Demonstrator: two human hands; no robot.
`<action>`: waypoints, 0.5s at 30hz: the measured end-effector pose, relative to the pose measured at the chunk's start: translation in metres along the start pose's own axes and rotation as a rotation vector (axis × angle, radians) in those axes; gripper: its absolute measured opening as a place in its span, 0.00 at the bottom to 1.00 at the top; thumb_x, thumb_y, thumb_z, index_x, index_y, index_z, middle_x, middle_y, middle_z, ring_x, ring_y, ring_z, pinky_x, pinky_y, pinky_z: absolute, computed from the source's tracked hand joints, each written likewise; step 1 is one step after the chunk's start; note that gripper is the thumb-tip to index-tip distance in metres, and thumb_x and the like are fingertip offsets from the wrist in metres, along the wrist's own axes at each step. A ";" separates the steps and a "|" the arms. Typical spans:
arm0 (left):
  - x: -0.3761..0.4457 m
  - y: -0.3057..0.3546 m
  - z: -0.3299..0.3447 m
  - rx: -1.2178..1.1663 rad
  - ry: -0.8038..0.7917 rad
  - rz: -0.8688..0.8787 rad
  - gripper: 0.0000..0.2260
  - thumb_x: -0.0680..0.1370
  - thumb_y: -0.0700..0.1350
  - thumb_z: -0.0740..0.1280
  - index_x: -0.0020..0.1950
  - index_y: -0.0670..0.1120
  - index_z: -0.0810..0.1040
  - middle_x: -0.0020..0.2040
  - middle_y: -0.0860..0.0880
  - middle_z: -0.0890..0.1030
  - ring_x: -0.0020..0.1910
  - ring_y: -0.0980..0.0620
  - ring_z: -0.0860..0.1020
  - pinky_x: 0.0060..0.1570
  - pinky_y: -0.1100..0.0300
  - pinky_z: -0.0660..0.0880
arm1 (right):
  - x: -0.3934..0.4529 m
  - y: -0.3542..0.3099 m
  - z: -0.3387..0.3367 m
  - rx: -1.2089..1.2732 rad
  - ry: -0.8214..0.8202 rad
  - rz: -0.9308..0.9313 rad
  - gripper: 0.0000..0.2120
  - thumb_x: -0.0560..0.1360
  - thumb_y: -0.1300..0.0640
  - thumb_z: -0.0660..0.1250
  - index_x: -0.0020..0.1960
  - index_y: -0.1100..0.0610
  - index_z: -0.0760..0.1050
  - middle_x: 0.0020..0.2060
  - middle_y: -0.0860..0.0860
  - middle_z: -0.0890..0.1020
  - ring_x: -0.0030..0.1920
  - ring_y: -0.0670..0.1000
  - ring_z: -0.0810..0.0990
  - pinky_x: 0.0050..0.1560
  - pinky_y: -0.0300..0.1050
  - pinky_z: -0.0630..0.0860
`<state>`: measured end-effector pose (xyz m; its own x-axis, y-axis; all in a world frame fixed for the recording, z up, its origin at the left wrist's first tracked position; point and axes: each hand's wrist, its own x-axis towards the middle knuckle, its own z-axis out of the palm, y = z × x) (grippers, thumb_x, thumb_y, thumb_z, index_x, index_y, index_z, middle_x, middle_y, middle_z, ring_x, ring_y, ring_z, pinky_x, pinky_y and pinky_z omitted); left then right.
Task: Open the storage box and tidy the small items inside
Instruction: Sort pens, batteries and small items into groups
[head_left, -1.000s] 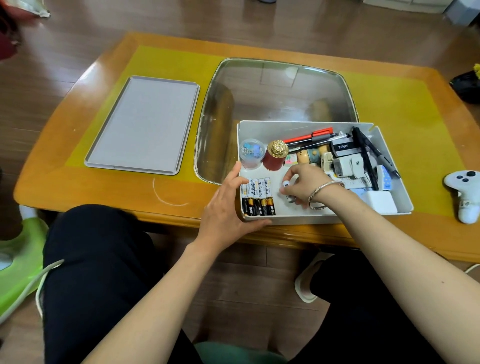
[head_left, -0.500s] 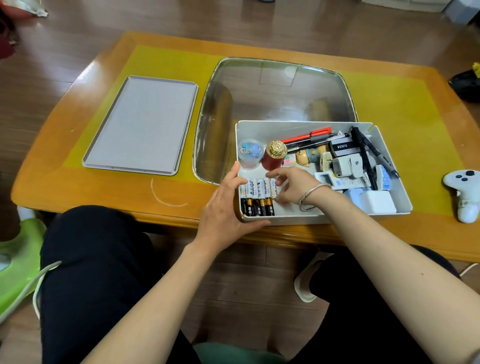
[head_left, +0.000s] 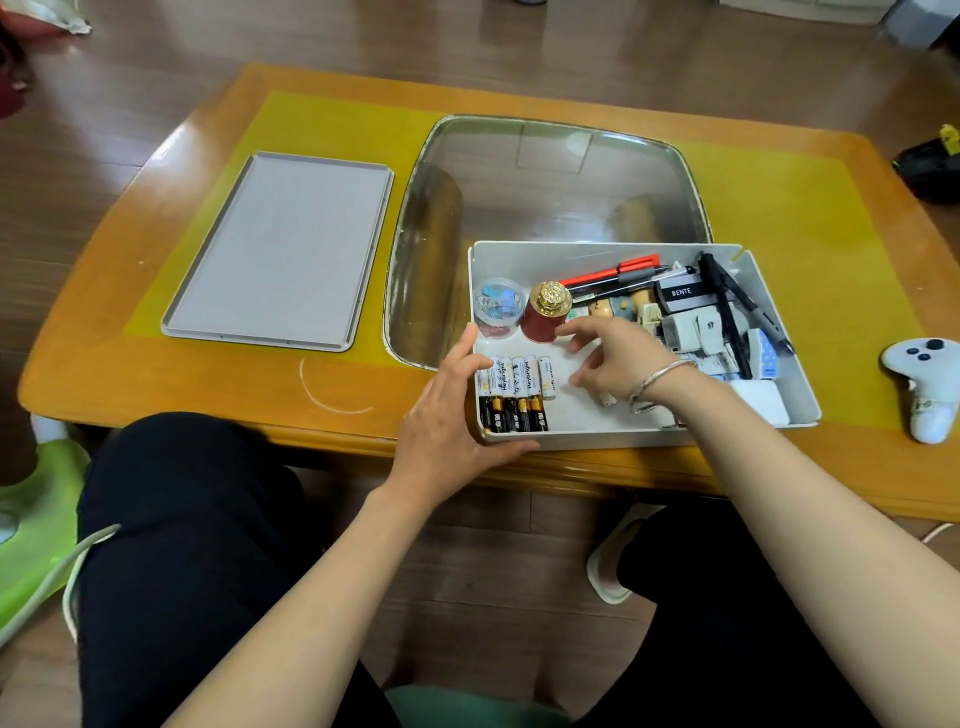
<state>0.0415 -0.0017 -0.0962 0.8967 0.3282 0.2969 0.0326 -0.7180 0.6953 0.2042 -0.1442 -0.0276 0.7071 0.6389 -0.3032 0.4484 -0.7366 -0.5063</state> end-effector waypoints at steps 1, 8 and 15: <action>0.000 0.000 0.000 -0.003 0.000 0.000 0.37 0.61 0.67 0.71 0.64 0.55 0.62 0.77 0.56 0.56 0.71 0.53 0.65 0.56 0.61 0.69 | -0.003 0.004 -0.009 -0.012 0.049 0.002 0.24 0.69 0.65 0.73 0.63 0.54 0.74 0.49 0.50 0.78 0.40 0.50 0.79 0.46 0.39 0.73; 0.000 0.000 -0.001 -0.017 0.003 0.006 0.37 0.62 0.67 0.72 0.64 0.54 0.63 0.77 0.56 0.56 0.71 0.51 0.66 0.55 0.58 0.71 | -0.034 0.033 -0.043 -0.007 0.234 0.149 0.10 0.72 0.69 0.65 0.50 0.61 0.80 0.43 0.56 0.83 0.44 0.52 0.79 0.53 0.42 0.74; 0.000 0.000 -0.001 -0.017 -0.004 0.008 0.37 0.62 0.69 0.70 0.64 0.53 0.64 0.77 0.57 0.56 0.71 0.51 0.67 0.57 0.56 0.72 | -0.056 0.040 -0.042 -0.228 -0.060 0.284 0.15 0.75 0.67 0.60 0.54 0.55 0.81 0.54 0.53 0.82 0.57 0.54 0.78 0.57 0.38 0.69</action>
<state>0.0408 -0.0013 -0.0950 0.8988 0.3198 0.2997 0.0179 -0.7101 0.7039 0.2051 -0.2187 0.0034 0.7902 0.4091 -0.4562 0.3544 -0.9125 -0.2044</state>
